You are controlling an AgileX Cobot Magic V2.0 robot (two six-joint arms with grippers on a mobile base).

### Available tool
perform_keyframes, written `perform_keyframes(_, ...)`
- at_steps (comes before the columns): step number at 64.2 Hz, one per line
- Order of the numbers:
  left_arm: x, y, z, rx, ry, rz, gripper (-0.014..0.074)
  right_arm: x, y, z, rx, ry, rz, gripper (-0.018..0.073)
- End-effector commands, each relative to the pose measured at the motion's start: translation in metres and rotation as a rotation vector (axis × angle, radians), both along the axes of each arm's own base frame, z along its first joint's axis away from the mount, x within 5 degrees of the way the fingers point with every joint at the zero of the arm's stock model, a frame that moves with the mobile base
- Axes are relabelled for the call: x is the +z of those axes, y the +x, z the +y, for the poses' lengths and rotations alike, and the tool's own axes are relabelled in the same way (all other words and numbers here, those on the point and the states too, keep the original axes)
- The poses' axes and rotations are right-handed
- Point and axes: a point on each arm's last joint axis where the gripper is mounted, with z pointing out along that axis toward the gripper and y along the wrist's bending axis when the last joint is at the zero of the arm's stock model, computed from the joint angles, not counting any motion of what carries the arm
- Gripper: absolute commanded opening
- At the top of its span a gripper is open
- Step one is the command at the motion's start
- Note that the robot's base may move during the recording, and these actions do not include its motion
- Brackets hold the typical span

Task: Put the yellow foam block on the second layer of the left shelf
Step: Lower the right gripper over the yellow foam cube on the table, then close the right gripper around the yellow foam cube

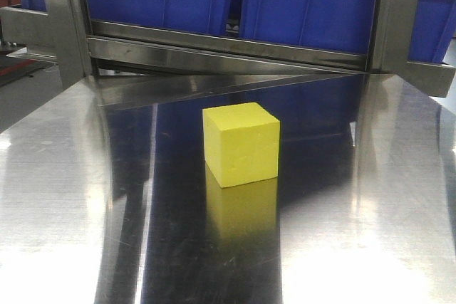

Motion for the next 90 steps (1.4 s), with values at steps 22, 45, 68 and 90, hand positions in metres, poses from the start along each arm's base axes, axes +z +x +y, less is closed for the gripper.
perform_keyframes(22, -0.001, 0.001, -0.001, -0.014, -0.016, -0.053, 0.0137, 0.044, 0.078, 0.049, 0.334, -0.044, 0.402, 0.059)
perform_keyframes(45, -0.001, 0.001, -0.001, -0.014, -0.016, -0.053, 0.0137, 0.038, 0.147, 0.151, 0.51, -0.035, 0.843, 0.059)
perform_keyframes(68, -0.001, 0.001, -0.001, -0.014, -0.016, -0.053, 0.0137, 0.002, 0.191, 0.233, 0.483, -0.122, 1.01, 0.059)
perform_keyframes(90, -0.001, 0.001, -0.001, -0.014, -0.016, -0.053, 0.0137, -0.035, 0.211, 0.253, 0.436, -0.122, 1.093, 0.059)
